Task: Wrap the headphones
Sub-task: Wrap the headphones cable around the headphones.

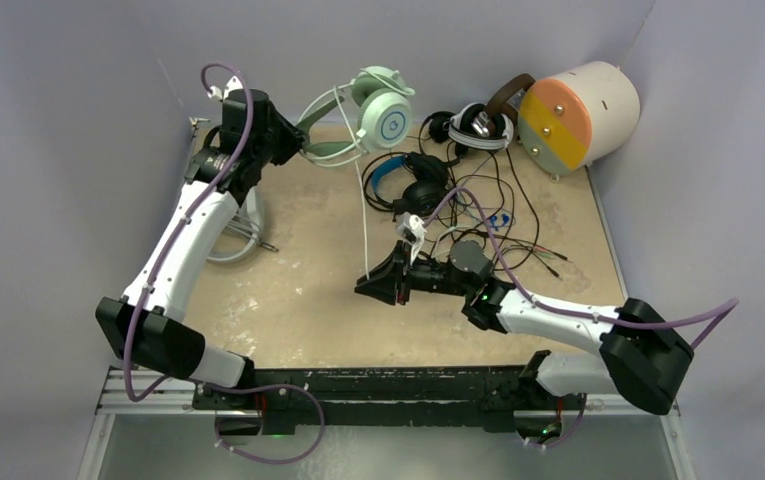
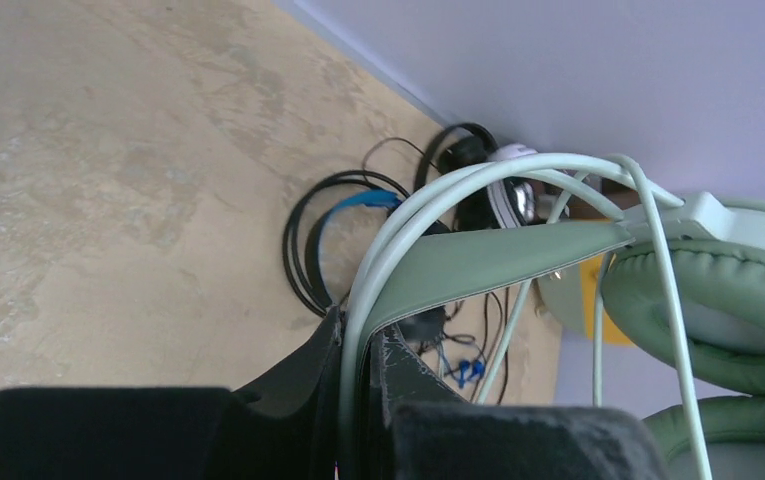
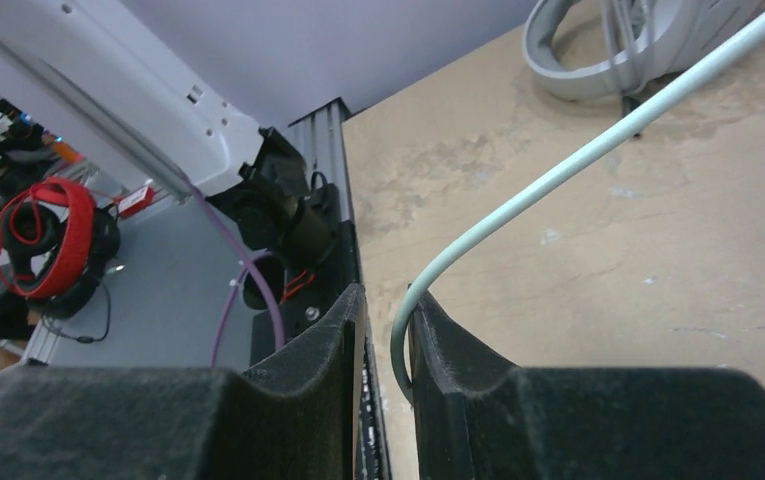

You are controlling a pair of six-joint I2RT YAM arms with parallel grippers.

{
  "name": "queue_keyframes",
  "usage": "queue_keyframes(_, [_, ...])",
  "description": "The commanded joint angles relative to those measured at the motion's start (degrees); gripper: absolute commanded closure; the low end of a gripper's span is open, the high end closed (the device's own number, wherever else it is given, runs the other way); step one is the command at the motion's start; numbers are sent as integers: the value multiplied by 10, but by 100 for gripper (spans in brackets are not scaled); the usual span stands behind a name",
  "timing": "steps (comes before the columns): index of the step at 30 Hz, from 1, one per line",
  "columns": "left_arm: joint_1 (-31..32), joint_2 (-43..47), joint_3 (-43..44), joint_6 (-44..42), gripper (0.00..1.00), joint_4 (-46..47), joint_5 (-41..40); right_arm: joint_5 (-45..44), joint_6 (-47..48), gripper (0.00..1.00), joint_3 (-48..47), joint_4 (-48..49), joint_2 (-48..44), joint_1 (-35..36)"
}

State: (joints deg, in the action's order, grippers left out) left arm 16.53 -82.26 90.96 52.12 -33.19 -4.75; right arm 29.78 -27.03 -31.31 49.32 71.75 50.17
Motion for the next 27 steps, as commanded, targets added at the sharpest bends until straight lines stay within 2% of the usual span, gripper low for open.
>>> queue_keyframes(1, [-6,-3,-21,66,100,69,-88,26,-2,76,-50,-41,-29,16])
queue_keyframes(6, [-6,28,-123,47,100,136,-150,21,-11,82,-98,-111,-51,16])
queue_keyframes(12, [-3,58,-221,17,100,191,-188,-18,-15,93,-175,-241,-69,16])
queue_keyframes(13, [0,65,-239,13,100,204,-194,-24,-15,98,-190,-270,-70,16])
queue_keyframes(15, [12,77,-268,-2,100,223,-220,-42,0,100,-227,-336,-72,16])
queue_keyframes(21, [107,76,-302,-121,100,224,-417,-155,99,100,-371,-587,-48,16])
queue_keyframes(24, [127,84,-318,-144,100,225,-437,-232,142,100,-443,-703,-1,15])
queue_keyframes(27, [142,106,-345,-176,100,244,-438,-312,166,100,-490,-777,35,14])
